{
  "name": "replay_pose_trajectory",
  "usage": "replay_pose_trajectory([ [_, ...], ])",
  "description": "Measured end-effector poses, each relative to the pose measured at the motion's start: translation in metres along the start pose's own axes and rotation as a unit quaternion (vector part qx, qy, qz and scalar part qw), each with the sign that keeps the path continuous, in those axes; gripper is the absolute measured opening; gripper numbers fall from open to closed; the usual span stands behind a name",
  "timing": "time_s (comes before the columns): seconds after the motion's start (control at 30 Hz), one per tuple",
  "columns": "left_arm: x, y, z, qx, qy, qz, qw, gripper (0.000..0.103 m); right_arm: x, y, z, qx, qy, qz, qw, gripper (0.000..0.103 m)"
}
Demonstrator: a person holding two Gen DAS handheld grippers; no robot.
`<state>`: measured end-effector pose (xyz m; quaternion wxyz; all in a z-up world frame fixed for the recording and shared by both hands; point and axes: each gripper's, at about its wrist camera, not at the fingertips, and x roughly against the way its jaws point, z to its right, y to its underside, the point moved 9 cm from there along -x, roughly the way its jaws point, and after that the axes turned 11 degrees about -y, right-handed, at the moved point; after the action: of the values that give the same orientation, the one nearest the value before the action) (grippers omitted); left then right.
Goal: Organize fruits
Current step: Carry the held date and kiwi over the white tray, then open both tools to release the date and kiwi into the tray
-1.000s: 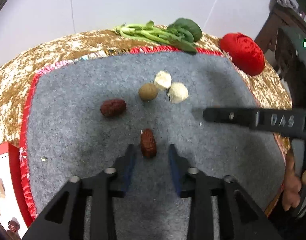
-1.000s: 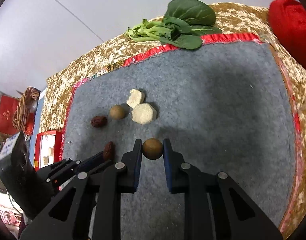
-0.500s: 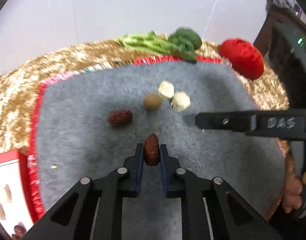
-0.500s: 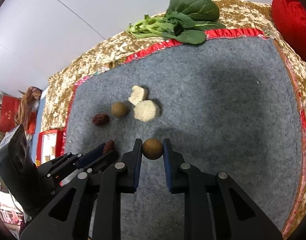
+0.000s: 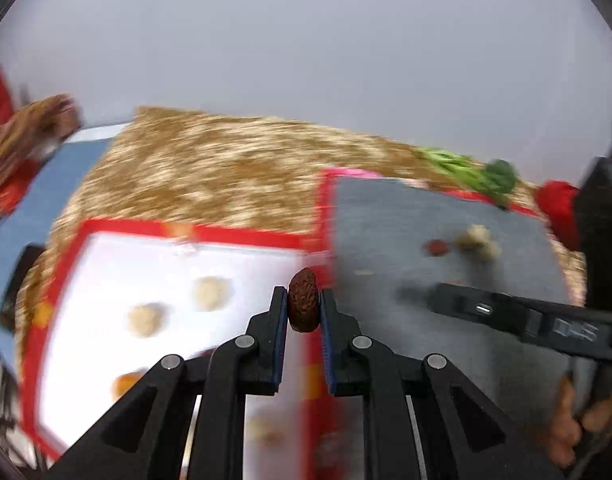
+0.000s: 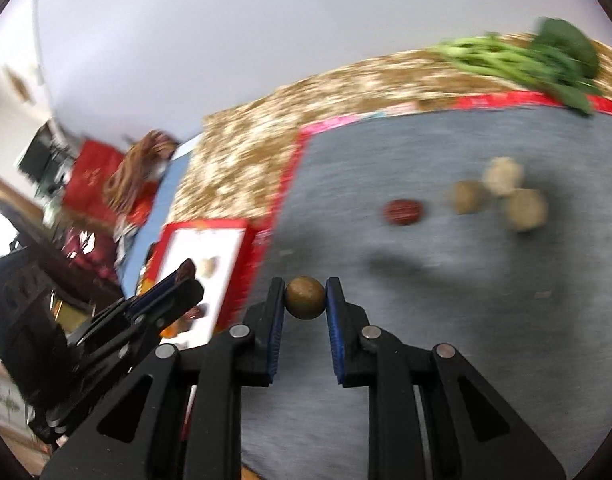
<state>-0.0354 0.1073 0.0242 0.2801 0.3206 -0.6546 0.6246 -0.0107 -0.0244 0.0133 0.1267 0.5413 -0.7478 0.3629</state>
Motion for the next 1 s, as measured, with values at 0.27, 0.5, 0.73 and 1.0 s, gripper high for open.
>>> replay_pose_trajectory([
  [0.27,-0.003,0.001,-0.057,0.070,-0.052,-0.011,0.9962,0.014,-0.067,0.027,-0.069,0.022,-0.025,-0.041,0.999,0.022],
  [0.5,-0.013,0.011,-0.086,0.109,-0.072,-0.047,0.9903,0.014,-0.101,0.042,-0.084,0.016,0.009,-0.074,0.997,0.023],
  [0.73,-0.016,0.019,-0.100,0.117,-0.098,-0.062,0.9864,0.015,-0.118,0.052,-0.084,0.017,0.036,-0.095,0.995,0.023],
  [1.0,-0.019,0.022,-0.103,0.125,-0.103,-0.073,0.9842,0.019,-0.102,0.036,-0.083,-0.021,0.006,-0.089,0.996,0.025],
])
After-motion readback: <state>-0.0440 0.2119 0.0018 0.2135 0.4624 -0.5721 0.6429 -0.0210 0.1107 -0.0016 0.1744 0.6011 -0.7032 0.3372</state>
